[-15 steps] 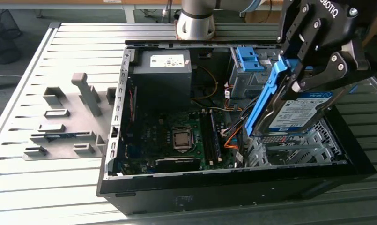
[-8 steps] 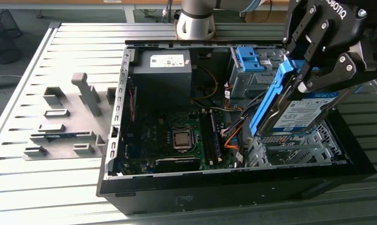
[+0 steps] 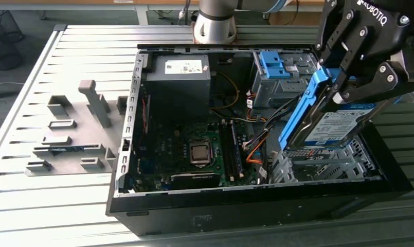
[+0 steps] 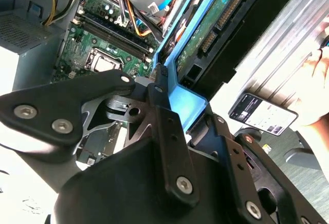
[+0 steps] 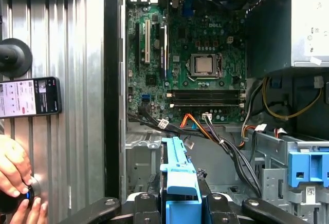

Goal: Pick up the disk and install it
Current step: 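Insert the disk into the insertion slot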

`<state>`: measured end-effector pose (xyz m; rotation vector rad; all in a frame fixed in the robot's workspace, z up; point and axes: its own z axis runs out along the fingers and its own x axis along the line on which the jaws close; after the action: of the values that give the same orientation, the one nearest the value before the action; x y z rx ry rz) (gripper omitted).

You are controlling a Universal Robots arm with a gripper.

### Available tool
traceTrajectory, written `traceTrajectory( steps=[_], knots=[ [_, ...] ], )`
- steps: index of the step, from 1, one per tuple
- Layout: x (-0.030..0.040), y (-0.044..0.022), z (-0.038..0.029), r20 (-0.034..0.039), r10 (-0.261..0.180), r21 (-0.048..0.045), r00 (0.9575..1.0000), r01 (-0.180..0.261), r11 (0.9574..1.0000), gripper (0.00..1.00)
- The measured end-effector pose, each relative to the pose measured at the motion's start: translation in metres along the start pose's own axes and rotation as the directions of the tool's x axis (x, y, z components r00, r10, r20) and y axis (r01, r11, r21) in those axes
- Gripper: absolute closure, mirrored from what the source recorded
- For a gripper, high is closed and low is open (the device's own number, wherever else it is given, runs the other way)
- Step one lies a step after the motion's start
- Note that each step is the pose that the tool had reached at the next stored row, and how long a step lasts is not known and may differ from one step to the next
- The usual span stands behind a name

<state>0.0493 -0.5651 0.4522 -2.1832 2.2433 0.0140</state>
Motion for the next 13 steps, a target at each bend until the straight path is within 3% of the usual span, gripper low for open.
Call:
traceTrajectory(
  steps=[8, 13],
  knots=[
    [-0.0001, -0.0072, 0.0052, -0.0001, -0.003, 0.0001, 1.0, 0.003, 1.0, 0.64],
    [-0.0001, -0.0081, 0.0055, 0.0001, -0.003, 0.0001, 1.0, 0.003, 1.0, 0.64]
  ],
)
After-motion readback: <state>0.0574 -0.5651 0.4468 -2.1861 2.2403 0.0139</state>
